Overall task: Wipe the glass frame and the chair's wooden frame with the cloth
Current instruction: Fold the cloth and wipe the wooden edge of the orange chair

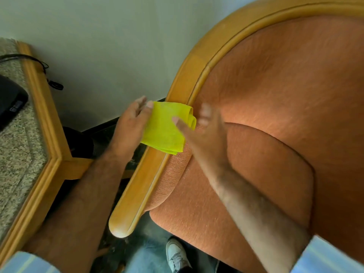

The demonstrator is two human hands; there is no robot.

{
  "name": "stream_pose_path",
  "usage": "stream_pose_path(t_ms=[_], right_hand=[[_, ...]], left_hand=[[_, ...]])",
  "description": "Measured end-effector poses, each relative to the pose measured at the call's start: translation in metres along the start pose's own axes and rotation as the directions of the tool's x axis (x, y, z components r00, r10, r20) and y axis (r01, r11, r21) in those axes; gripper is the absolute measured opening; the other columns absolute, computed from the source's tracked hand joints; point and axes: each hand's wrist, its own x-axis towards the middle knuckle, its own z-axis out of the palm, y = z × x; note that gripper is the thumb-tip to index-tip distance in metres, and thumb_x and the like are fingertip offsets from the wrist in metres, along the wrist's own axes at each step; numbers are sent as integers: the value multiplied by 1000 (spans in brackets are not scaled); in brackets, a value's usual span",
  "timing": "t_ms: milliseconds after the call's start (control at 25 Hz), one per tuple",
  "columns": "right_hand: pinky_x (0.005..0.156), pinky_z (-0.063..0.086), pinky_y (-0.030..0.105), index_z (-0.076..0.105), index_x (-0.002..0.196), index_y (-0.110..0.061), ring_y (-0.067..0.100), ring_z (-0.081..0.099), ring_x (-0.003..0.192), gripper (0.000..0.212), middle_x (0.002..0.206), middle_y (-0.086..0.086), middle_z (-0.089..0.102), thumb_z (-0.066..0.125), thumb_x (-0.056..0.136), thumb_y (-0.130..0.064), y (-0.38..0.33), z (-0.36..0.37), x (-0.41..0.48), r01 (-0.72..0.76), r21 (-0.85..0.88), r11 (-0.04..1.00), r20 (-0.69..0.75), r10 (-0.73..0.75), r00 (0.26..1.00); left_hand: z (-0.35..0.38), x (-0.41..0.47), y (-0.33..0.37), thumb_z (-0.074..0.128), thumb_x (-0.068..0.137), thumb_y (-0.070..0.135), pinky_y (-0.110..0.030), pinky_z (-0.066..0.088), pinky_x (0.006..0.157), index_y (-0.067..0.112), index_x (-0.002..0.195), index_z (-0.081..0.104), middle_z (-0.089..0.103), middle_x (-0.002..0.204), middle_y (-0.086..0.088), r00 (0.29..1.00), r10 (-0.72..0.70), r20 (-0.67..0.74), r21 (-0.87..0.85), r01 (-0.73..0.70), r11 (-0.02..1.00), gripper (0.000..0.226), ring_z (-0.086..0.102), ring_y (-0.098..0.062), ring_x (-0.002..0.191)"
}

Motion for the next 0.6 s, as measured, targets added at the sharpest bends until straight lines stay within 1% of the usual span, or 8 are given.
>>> stream_pose_path(t_ms=[40, 120, 200, 240, 320, 400, 480, 600], right_hand=[[85, 61, 25, 62, 134, -20, 6, 70, 110, 68, 121, -8, 71, 89, 78, -49, 5, 4, -15, -151, 104, 983, 78, 143, 987], [84, 65, 34, 71, 122, -11, 17, 77, 101, 47, 110, 2, 79, 91, 81, -25, 14, 12, -18, -320, 271, 908, 173, 281, 944], [84, 64, 35, 73, 119, -3, 29, 78, 104, 35, 112, 13, 80, 84, 87, -10, 8, 6, -11, -382, 399, 834, 229, 312, 922], [80, 64, 33, 74, 116, -2, 27, 79, 101, 29, 109, 11, 81, 82, 88, -6, 1, 2, -9, -401, 468, 788, 264, 308, 914], [73, 65, 28, 77, 100, -15, 13, 78, 85, 15, 92, -2, 80, 80, 89, -5, -6, -28, -8, -381, 536, 753, 289, 261, 921], [76, 66, 31, 75, 91, -21, 8, 75, 80, 17, 84, -8, 78, 81, 89, -6, -10, -69, -6, -332, 566, 754, 241, 234, 942], [77, 63, 31, 75, 95, -19, 10, 75, 84, 15, 88, -4, 78, 83, 87, -9, -9, -126, -9, -279, 573, 770, 116, 261, 958], [75, 58, 36, 76, 95, -17, 23, 77, 92, 15, 98, 11, 80, 86, 84, -14, 3, -219, -23, -194, 515, 835, -121, 295, 948]], left_hand=[[-2, 2, 3, 56, 106, 42, -50, 46, 118, 22, 152, 50, 61, 148, -1, 998, -19, 52, -7, 19, 1000, 51, 58, -15, 132], [-4, 4, 12, 60, 105, 29, -56, 53, 109, 11, 137, 64, 72, 126, -8, 997, -18, 70, -49, 21, 999, 37, 68, -21, 112], [1, 3, 21, 63, 103, 22, -56, 55, 104, 3, 128, 67, 74, 113, -14, 999, -4, 51, -135, 11, 991, 32, 68, -24, 99], [0, 2, 27, 64, 102, 20, -53, 56, 101, 0, 130, 66, 75, 112, -15, 1000, 7, 29, -184, -2, 983, 35, 68, -24, 98], [12, -4, 44, 65, 100, 22, -45, 60, 96, -4, 135, 61, 78, 108, -10, 999, 30, 42, -249, -19, 968, 43, 72, -22, 96], [28, -11, 66, 69, 98, 32, -55, 59, 101, -1, 135, 61, 76, 117, -15, 989, 97, 108, -222, -71, 973, 50, 72, -32, 109], [62, -25, 97, 75, 91, 45, -63, 58, 99, 5, 128, 65, 71, 127, -22, 953, 199, 228, -138, -171, 976, 55, 70, -39, 118], [134, -58, 142, 78, 80, 38, -35, 68, 75, 18, 105, 68, 75, 99, -3, 866, 316, 387, -242, -236, 941, 33, 78, -11, 90]])
